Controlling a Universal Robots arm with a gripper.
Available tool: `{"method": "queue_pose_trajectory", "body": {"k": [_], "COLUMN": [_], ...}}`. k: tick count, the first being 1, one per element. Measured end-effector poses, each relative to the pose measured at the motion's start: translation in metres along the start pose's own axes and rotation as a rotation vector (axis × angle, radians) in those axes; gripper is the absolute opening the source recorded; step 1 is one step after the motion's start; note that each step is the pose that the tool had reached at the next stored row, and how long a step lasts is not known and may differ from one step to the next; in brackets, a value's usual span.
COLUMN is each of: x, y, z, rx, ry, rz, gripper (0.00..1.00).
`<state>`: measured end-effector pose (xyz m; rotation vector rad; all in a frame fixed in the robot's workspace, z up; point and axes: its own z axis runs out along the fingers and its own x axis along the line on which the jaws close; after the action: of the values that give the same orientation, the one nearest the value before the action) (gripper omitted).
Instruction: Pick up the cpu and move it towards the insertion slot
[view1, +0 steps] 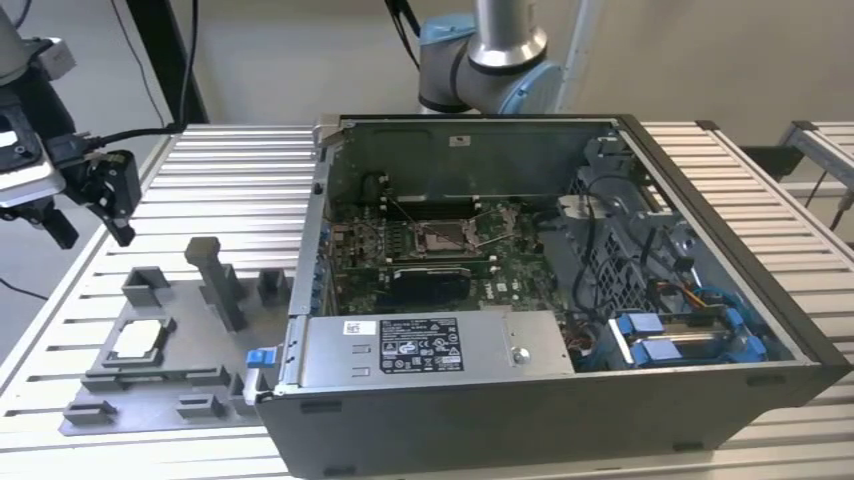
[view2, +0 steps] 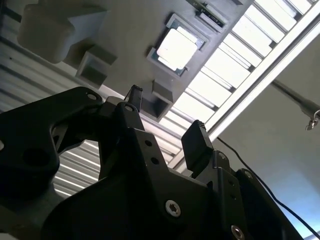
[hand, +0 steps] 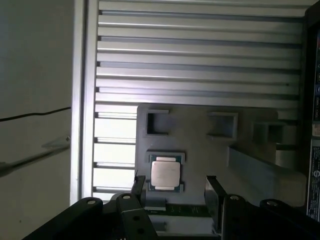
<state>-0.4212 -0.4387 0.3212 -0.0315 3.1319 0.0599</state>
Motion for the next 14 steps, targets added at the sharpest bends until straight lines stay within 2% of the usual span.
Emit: {"method": "queue_pose_trajectory", "body": {"k": [14], "x": [0.0002], "y": [-0.0004], "z": [0.0100], "rx": [0.0000], "ry": [0.0000], "rz": [0.000], "gripper": [1.00]}}
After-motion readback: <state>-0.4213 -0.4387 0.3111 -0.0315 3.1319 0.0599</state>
